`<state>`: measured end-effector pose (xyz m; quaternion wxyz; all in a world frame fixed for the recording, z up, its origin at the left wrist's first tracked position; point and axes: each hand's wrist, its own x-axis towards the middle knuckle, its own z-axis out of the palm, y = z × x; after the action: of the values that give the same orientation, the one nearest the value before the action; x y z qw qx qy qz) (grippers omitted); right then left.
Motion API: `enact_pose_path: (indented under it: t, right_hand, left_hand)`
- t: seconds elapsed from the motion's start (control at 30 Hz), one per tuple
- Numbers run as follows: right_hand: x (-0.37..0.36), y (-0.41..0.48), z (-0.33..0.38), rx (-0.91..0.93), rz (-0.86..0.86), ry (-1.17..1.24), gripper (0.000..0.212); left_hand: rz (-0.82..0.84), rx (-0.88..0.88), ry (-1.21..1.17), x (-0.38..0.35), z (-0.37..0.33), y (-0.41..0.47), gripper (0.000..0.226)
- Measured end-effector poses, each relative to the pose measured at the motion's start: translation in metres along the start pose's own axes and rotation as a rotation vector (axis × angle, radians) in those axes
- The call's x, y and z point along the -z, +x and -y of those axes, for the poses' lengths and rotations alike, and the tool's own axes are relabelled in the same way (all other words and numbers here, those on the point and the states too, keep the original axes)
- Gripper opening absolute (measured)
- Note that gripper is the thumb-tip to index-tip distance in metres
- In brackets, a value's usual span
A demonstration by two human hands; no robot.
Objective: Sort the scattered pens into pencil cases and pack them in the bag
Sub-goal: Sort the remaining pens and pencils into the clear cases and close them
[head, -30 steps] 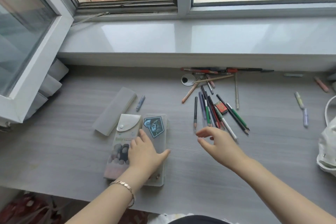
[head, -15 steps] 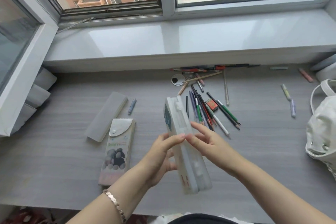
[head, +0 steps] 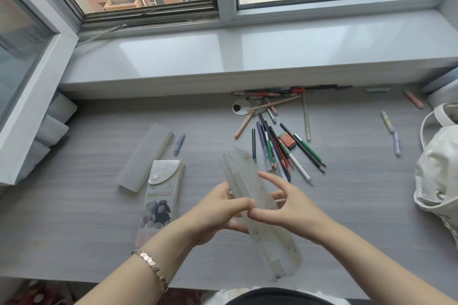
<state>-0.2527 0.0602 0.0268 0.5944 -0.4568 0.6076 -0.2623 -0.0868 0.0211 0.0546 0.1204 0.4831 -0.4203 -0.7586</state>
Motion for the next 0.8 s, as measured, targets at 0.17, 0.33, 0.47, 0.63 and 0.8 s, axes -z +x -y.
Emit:
enact_pose_path:
  t: [0.17,0.33,0.47,0.63,0.8]
  right_hand:
    - [-0.002,-0.002,-0.007,-0.003,-0.004,-0.016,0.091]
    - [0.005,-0.002,-0.006,-0.04,0.107,0.14,0.075]
    - [0.005,0.003,-0.005,-0.059,0.136,0.242,0.064]
    - [0.023,0.01,-0.014,-0.152,0.113,0.594,0.077]
    - [0.027,0.017,-0.012,-0.183,0.341,0.852,0.074]
  left_hand:
    - [0.002,-0.007,0.093,-0.005,0.0,0.002,0.06]
    - [-0.02,0.006,0.119,-0.005,0.001,0.002,0.066]
    - [-0.058,0.013,0.128,-0.007,-0.001,0.002,0.06]
    - [-0.231,0.086,-0.148,0.024,0.005,0.006,0.058]
    - [-0.163,0.143,-0.306,0.045,0.001,0.009,0.064]
